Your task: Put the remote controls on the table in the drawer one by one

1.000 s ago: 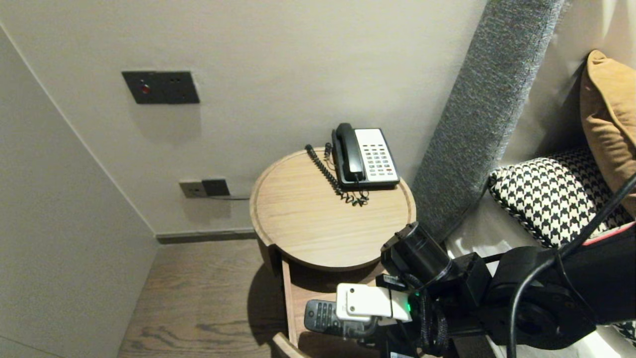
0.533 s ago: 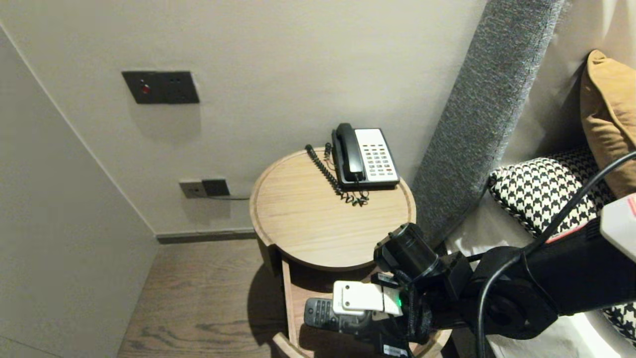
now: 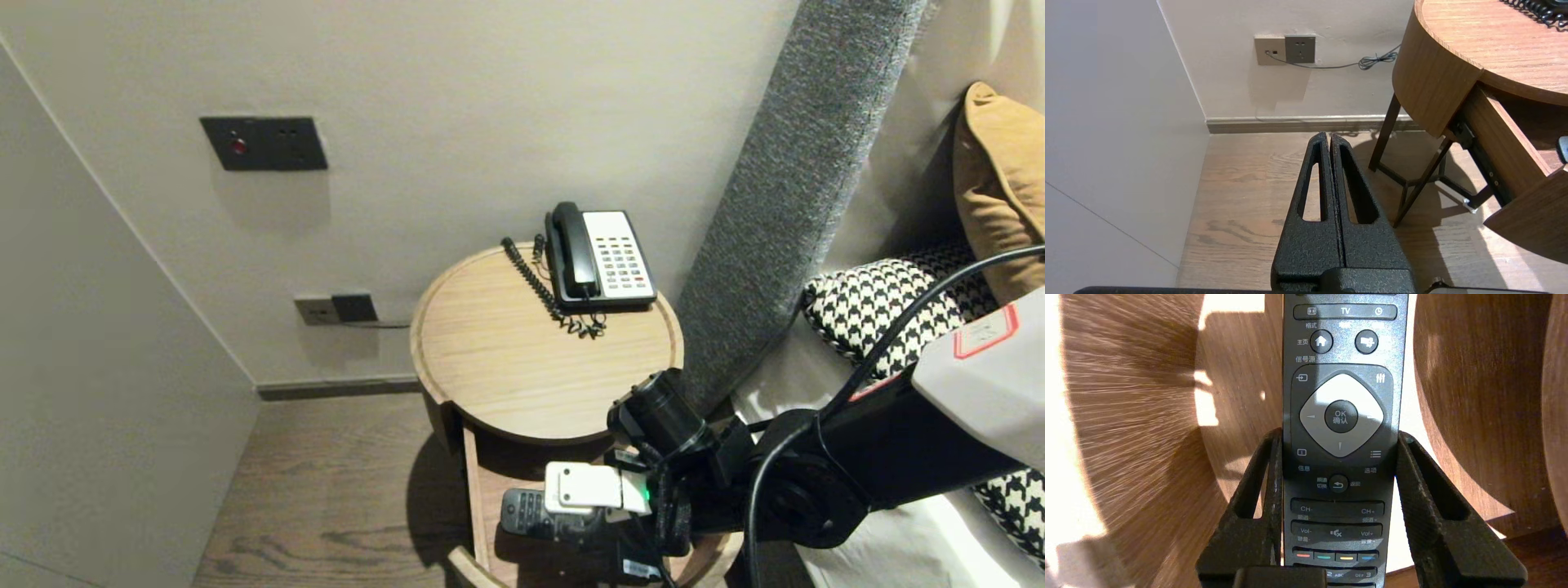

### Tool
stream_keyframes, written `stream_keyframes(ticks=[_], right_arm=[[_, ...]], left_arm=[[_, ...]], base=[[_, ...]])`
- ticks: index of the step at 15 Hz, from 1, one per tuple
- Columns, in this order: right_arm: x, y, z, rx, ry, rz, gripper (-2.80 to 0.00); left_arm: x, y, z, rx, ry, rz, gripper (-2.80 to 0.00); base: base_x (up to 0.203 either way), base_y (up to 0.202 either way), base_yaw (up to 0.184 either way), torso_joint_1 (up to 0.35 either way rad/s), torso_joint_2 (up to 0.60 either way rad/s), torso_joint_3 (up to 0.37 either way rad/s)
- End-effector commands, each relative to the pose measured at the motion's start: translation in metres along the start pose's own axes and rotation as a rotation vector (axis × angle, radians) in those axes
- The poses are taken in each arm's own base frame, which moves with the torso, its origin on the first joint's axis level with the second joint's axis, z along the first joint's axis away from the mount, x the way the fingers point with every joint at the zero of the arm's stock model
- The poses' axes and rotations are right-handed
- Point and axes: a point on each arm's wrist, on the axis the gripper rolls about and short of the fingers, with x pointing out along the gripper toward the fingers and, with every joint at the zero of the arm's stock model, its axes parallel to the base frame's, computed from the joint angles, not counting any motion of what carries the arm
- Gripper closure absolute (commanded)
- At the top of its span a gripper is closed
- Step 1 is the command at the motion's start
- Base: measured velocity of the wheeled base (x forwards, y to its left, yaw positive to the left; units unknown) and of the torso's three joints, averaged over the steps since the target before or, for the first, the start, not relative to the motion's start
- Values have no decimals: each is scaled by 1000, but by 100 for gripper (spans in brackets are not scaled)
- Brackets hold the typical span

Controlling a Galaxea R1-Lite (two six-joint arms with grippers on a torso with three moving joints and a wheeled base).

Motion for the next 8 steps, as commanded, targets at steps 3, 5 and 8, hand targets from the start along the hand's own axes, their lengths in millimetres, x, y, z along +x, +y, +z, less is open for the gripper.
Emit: stream_keyframes(ticks=[3,5,8], right_arm=[[11,0,-4,1,5,14,0],[18,1,-6,1,7,20,0],[28,1,-7,-1,-26,32,0]], left_arm=[[0,0,0,0,-1,1,0],[0,0,0,0,-1,0,0],[0,0,0,0,-1,1,0]], base=[[0,0,0,0,0,0],[0,0,0,0,0,0],[0,0,0,0,0,0]])
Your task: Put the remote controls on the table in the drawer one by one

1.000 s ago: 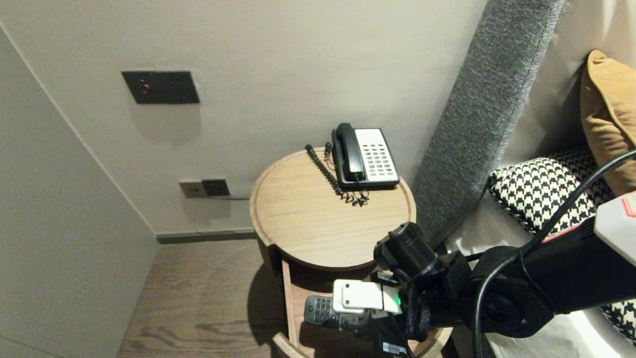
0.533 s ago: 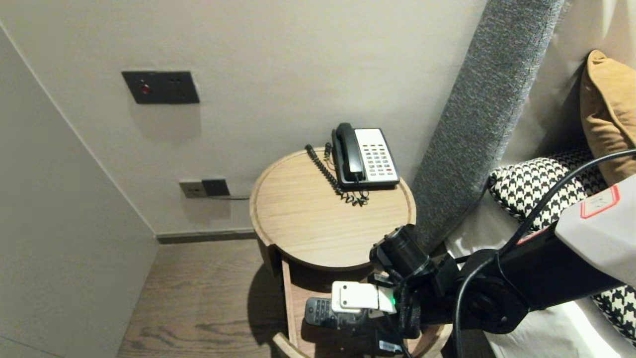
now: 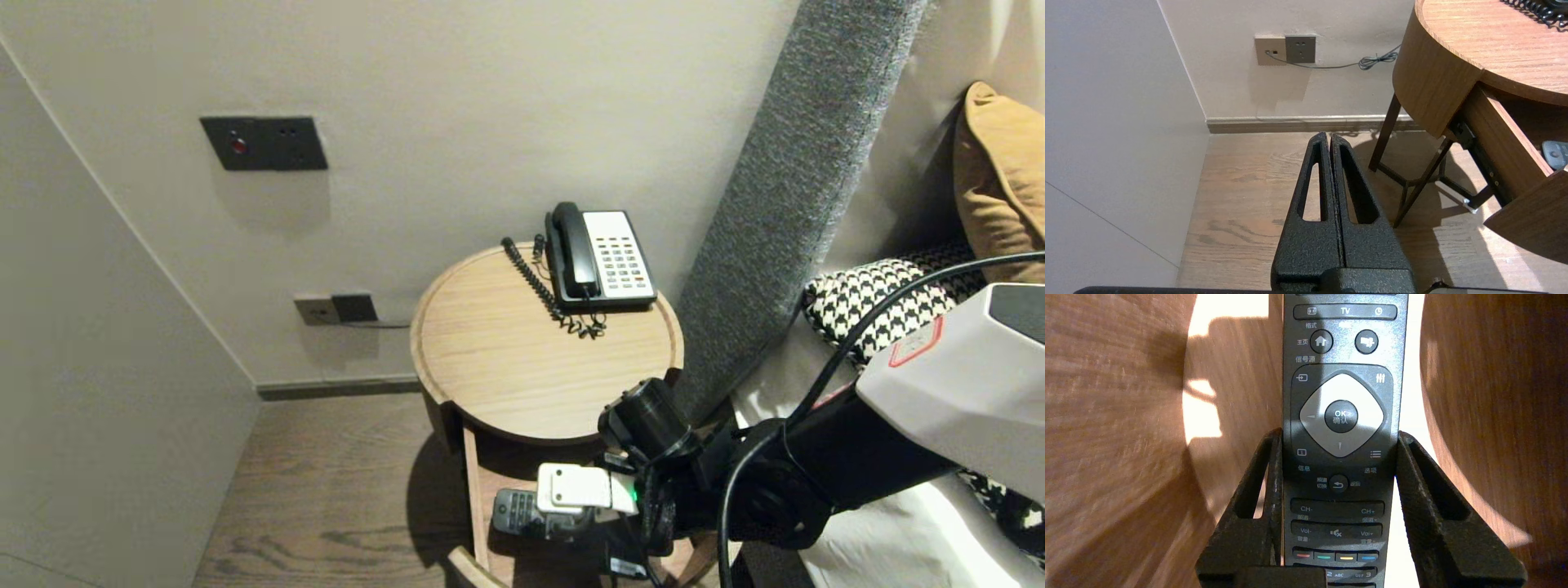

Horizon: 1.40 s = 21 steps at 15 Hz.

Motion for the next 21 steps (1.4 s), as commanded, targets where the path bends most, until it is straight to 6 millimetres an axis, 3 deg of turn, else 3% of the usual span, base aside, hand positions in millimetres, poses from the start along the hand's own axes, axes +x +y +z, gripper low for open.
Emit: stream_keyframes(ticks=[1,21], right_arm=[[8,2,-4,-1,10,24,0],[21,0,-17,25,-45,76,0]], left_arm=[[0,0,0,0,-1,1,0],[0,0,0,0,0,3,0]], base=[[0,0,0,0,0,0],[0,0,0,0,0,0]])
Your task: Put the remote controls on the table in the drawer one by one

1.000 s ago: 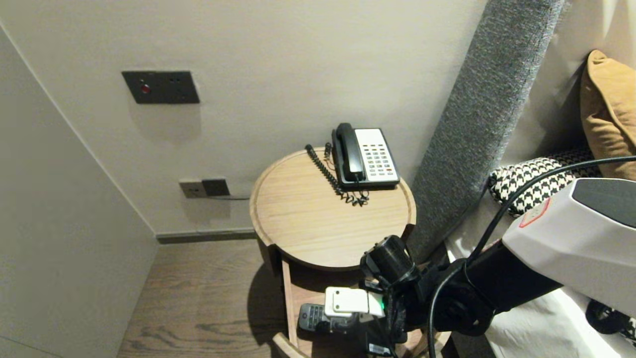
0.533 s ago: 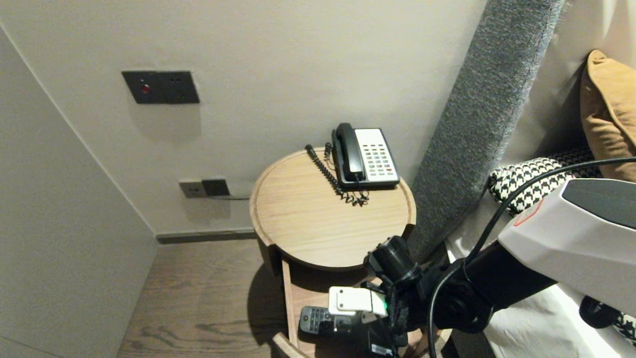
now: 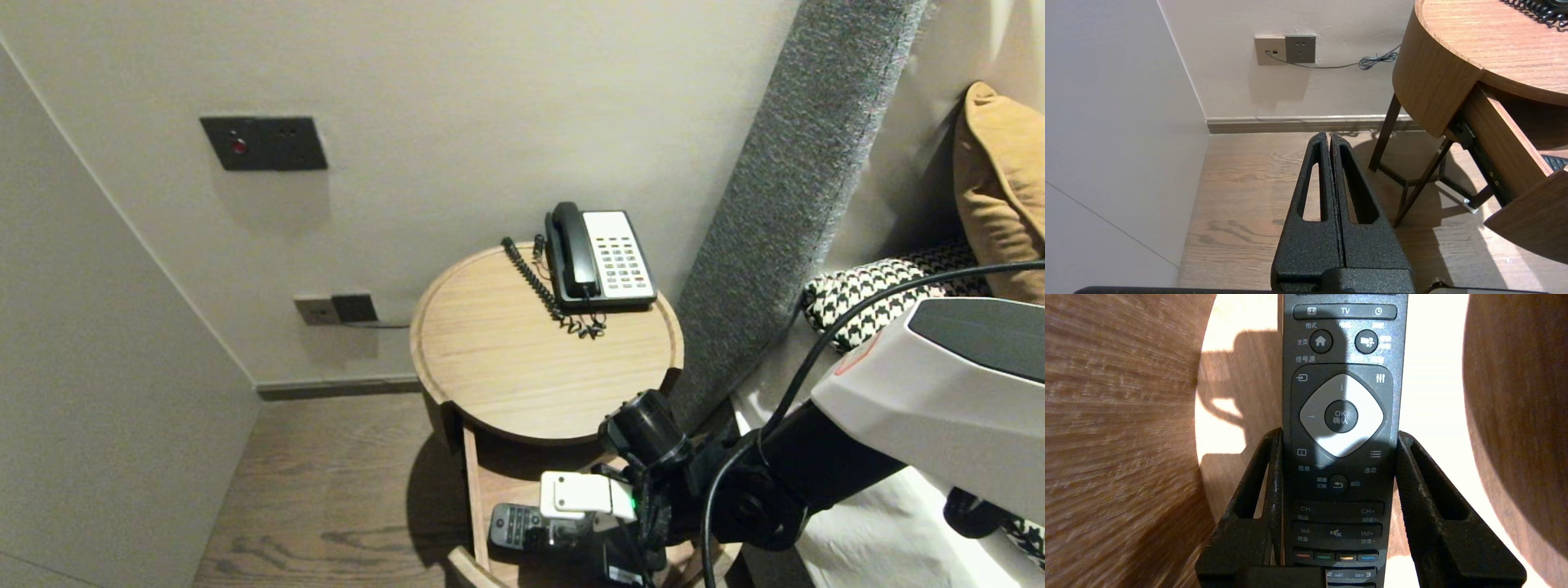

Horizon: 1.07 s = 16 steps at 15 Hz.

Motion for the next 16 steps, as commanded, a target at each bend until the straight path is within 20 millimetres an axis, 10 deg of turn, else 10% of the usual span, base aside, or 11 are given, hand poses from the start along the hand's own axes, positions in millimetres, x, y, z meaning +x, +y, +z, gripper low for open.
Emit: stream_keyframes(ticks=[1,16], right_arm=[[5,0,-2,-5,-2,0,0],[0,-10,-7,-76,-4,-31,0]], left_arm=[[0,0,0,0,0,0,0],[0,0,0,0,-1,2,0]], base=[[0,0,0,0,0,0],[0,0,0,0,0,0]])
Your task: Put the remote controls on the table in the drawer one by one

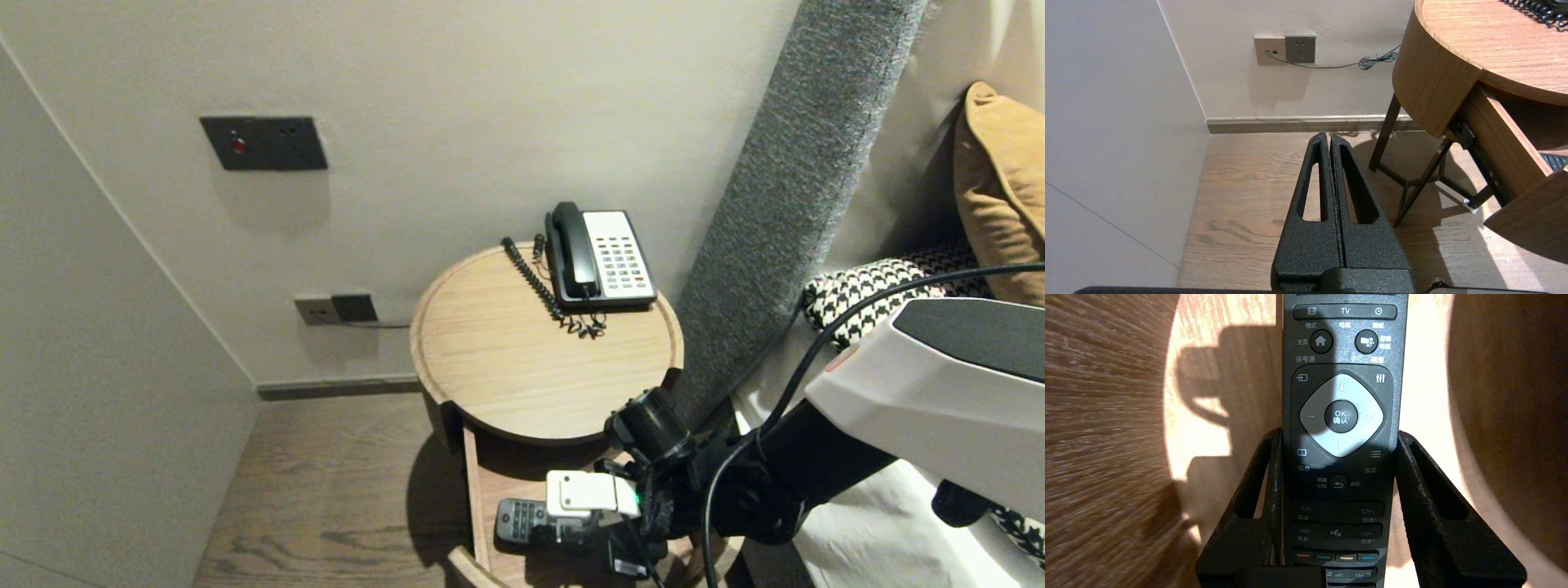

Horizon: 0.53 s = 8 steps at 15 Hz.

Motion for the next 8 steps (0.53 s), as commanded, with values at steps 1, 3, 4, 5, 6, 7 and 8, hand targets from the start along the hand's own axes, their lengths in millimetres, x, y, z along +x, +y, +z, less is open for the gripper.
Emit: stream_keyframes(ticks=[1,3,4,5,6,7,8], right_arm=[[-2,-4,2,-28,-11,-14,0],[-1,-5,2,-30,-12,-16,0],[-1,-6,3,-31,-14,-19,0],[-1,-8,4,-33,-17,-22,0],[-2,-9,6,-34,-20,-26,0],[-1,-10,7,-37,-22,-29,0],[-1,-10,6,-36,-22,-28,0]], left_arm=[[0,0,0,0,0,0,0],[0,0,0,0,0,1,0],[0,0,0,0,0,1,0],[0,0,0,0,0,0,0],[0,0,0,0,1,0,0],[0,0,0,0,0,0,0],[0,0,0,0,0,0,0]], base=[[0,0,0,0,0,0],[0,0,0,0,0,0],[0,0,0,0,0,0],[0,0,0,0,0,0],[0,0,0,0,0,0],[0,0,0,0,0,0],[0,0,0,0,0,0]])
